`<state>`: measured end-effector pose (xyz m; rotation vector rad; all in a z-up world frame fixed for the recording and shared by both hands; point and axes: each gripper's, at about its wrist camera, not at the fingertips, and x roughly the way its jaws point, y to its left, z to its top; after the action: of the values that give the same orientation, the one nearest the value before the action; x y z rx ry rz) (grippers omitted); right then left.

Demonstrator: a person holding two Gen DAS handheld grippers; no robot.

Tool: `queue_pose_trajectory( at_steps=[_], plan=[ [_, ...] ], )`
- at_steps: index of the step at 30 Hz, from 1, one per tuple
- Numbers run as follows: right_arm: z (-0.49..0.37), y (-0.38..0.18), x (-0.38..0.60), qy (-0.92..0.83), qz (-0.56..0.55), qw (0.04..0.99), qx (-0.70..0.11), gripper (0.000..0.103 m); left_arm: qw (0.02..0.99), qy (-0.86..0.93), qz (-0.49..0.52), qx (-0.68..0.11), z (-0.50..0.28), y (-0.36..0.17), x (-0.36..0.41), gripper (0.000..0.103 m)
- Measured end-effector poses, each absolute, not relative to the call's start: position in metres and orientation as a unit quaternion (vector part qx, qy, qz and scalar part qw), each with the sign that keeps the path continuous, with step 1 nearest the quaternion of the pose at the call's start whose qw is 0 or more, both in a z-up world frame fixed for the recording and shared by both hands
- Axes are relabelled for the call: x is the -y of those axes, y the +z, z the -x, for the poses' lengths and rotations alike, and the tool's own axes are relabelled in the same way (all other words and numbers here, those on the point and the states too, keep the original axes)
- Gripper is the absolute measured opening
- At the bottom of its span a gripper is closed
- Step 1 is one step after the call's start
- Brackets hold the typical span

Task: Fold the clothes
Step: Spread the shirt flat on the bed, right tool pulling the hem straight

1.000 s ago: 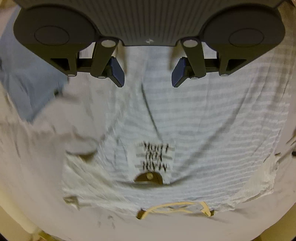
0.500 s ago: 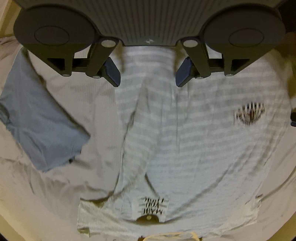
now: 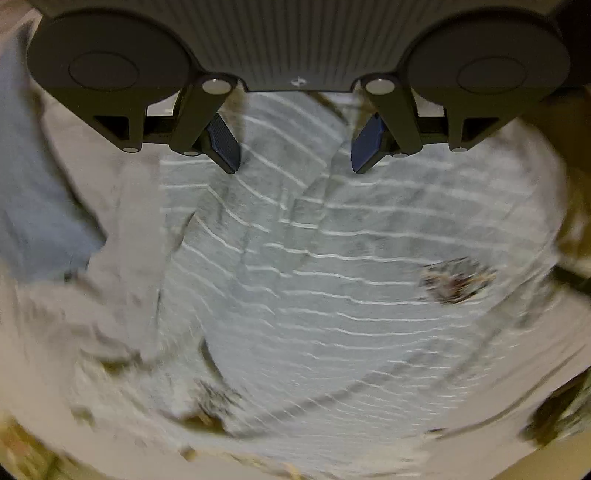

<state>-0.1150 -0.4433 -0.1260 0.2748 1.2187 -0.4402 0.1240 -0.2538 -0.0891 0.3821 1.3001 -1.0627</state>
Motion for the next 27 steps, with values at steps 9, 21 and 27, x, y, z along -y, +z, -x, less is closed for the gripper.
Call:
queue_pose_trajectory(
  at_steps=[9, 21, 27],
  plan=[
    [0.170, -0.075, 0.502, -0.310, -0.172, 0.769, -0.532, 0.000, 0.654, -0.483, -0.169, -0.557, -0.131, -0.070, 0.241, 0.004],
    [0.212, -0.080, 0.577, -0.389, -0.240, 0.698, -0.551, 0.000, 0.640, -0.480, -0.166, -0.577, -0.134, -0.085, 0.241, 0.004],
    [0.224, -0.077, 0.572, -0.376, -0.270, 0.693, -0.553, 0.000, 0.637, -0.476, -0.161, -0.585, -0.136, -0.077, 0.234, 0.004]
  ],
)
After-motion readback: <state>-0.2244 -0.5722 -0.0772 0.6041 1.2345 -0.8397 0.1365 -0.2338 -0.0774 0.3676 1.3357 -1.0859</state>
